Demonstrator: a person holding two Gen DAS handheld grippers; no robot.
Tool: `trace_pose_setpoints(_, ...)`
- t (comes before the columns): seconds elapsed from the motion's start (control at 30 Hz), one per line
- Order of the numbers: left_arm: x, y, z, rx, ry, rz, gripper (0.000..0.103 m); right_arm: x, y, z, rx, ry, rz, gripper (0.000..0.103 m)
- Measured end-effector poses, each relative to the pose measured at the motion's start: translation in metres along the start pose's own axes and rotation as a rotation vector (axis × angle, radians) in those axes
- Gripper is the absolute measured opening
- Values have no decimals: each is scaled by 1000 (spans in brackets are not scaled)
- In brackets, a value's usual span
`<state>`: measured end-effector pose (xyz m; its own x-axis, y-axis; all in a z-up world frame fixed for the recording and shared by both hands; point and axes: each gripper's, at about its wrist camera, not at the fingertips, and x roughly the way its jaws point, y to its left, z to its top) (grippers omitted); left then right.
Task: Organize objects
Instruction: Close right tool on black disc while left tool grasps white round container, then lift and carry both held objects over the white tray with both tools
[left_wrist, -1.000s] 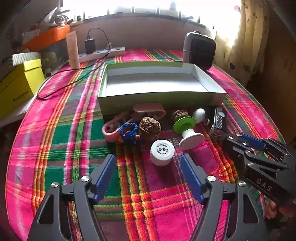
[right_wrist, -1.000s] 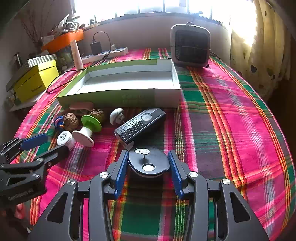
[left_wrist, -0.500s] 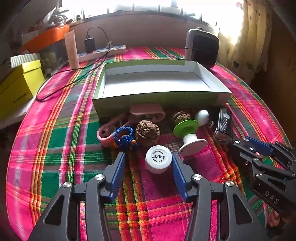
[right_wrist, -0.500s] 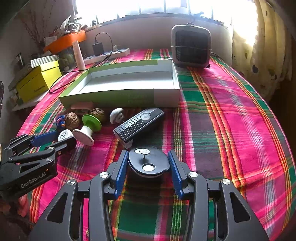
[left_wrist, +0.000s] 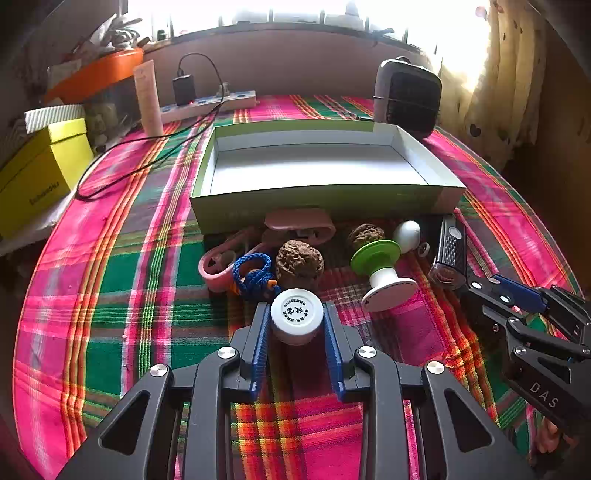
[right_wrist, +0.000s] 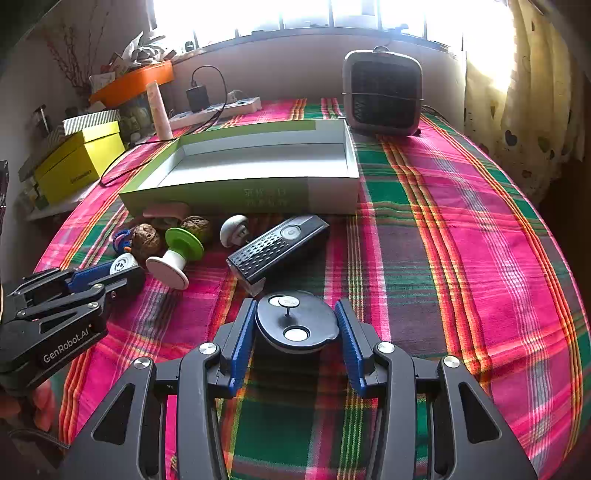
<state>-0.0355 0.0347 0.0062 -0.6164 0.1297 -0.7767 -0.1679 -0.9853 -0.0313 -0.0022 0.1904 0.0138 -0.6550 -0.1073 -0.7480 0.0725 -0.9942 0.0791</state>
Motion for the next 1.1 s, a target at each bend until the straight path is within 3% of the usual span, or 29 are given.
trace_pose_setpoints(0.73, -18, 2, 5, -12, -40, -20, 26, -15, 7, 8, -41, -40, 21, 44)
trace_pose_setpoints(1.1, -25, 8, 28, -23, -59, -50, 26, -22, 14, 38, -86, -81, 39, 44)
